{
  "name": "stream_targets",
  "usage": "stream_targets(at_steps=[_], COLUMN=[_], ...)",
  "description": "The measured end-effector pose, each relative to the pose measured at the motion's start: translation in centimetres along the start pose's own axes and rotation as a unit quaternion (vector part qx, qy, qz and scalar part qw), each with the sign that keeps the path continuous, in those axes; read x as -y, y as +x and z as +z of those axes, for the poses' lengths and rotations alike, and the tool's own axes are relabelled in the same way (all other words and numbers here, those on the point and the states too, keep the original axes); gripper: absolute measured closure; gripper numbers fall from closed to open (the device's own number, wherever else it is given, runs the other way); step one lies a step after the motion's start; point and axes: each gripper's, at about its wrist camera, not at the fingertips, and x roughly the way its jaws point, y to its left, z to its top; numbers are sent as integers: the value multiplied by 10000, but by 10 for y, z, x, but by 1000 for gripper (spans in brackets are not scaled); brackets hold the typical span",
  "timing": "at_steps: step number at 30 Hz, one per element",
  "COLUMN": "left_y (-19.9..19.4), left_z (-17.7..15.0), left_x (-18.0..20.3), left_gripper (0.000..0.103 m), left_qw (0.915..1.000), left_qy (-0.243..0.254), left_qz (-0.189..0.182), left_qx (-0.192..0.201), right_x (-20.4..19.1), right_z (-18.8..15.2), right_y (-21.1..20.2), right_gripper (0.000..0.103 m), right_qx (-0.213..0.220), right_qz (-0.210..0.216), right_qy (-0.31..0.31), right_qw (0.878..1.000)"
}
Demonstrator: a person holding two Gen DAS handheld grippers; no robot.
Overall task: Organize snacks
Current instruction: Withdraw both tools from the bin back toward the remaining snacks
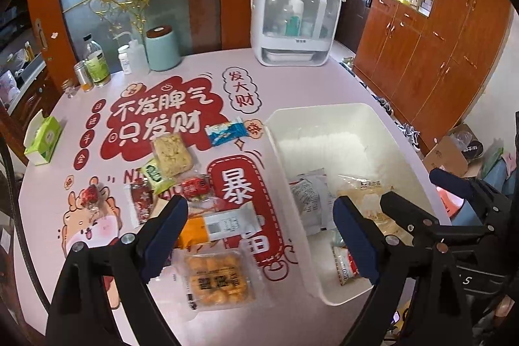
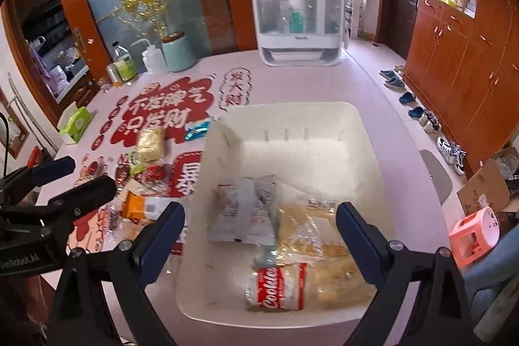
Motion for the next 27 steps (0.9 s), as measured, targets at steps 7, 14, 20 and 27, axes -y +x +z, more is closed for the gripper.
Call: stream_targets(at_steps=[7,14,20,27], left_y=[-23,-46,-61,-74], left_z=[-9,-12,-14,-17], left_x=[-46,-107,-159,-214], left_gripper=[13,13,13,13], left_qw=[9998,9990,9969,9893], left_qy=[-86,-289,-472,-770], left_qz=[72,179,442,685], left_qx=[183,302,440,1031], right_x=[-50,-100,-137,-165], right_z=[4,8,6,9], right_y=[-7,-11,-16,-12], right_gripper=[8,8,8,8], right_qx=[186,386,616,739], right_qz=[-94,111,320,263], right_qy=[-239,-222,-294,-320], right_qw=[9995,9989,9972,9964])
